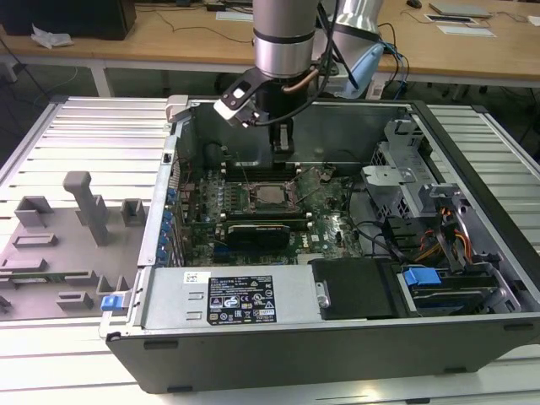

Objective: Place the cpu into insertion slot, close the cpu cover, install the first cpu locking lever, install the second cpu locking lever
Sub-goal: 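Close the cpu cover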

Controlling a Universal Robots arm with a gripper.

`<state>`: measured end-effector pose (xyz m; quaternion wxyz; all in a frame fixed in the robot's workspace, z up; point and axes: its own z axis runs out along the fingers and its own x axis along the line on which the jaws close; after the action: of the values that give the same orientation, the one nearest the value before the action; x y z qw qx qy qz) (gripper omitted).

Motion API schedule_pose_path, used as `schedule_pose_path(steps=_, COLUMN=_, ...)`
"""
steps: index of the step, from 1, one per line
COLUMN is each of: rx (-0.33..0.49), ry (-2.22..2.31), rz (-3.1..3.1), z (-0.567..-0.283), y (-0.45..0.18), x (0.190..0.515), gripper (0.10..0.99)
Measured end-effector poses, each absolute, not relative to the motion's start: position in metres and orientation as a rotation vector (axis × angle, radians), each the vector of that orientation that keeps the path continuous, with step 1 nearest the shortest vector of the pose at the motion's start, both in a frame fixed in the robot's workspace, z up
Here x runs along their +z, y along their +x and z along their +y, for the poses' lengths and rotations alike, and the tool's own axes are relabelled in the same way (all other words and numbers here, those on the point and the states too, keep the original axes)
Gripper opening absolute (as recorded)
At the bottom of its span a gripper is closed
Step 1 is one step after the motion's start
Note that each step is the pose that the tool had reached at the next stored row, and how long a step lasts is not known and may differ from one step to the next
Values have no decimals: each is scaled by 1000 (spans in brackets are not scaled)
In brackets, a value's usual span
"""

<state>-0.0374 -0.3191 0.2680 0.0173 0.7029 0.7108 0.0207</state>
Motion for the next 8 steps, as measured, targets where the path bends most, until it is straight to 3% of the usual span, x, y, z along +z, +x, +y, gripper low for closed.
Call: schedule_pose_path(steps=8, rx=54, ry=2189, rz=2214, z=-321, y=6, x=268, gripper=106)
